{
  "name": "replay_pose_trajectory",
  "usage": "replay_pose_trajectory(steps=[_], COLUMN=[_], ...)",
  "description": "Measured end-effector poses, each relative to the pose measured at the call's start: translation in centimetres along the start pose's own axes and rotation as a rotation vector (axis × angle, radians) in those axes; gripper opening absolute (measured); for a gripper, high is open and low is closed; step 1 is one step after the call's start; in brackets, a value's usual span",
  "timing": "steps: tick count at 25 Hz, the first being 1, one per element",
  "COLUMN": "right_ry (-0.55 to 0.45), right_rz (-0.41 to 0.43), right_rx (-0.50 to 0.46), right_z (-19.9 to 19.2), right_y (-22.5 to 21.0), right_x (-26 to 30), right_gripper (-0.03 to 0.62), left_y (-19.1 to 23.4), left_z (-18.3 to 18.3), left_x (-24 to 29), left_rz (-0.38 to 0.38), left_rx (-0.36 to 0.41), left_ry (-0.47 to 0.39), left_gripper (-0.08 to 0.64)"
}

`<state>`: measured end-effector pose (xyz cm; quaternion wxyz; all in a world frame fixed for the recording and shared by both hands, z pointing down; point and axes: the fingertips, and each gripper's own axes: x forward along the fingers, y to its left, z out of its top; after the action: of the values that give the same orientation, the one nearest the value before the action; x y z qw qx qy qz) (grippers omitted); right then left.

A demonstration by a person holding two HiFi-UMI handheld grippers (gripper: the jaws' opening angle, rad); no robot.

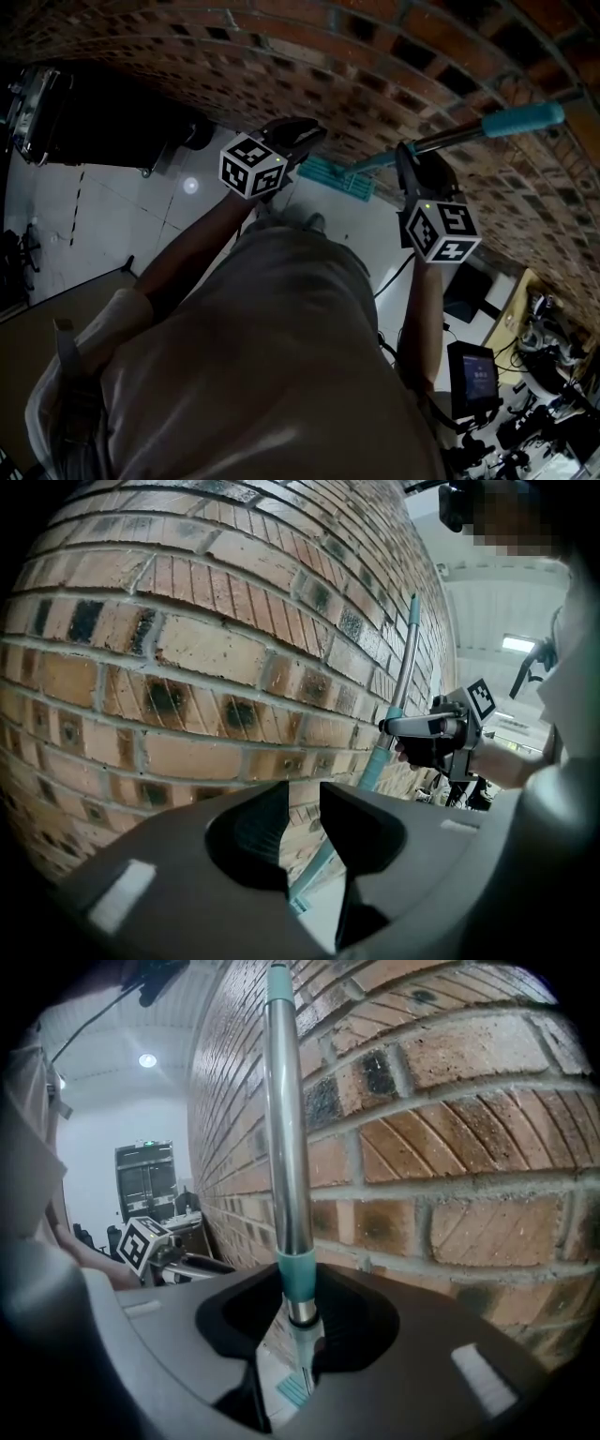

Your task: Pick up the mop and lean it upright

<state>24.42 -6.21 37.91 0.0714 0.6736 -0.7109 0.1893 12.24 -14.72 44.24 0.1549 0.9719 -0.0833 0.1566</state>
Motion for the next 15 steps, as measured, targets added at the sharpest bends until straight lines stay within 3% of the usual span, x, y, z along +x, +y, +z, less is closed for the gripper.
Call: replay_pose_trajectory(steps=[8, 11, 15], right_ry=[-0.009, -0.008, 0.000], right_rz=[-0.014, -0.019, -0.033], right_rx=[0.024, 0.024, 0.018], right_z=[-0.3, -0.4, -0.8], right_y=[-0.9, -1.0, -1.2], right_x=[-0.7, -1.0, -1.3], right_gripper=[0.111, 0.111, 0.112], left_y=[-0.3, 0.1, 0.4], left_z=[0.1, 0.2, 0.5], left_x=[0.3, 0.0, -0.4], left_rz=[-0.011, 0.012, 0.002], left_rx=[0.016, 0.022, -0.030], left_ry=[0.003, 0.000, -0.031], left_gripper=[0.120, 0.040, 0.073])
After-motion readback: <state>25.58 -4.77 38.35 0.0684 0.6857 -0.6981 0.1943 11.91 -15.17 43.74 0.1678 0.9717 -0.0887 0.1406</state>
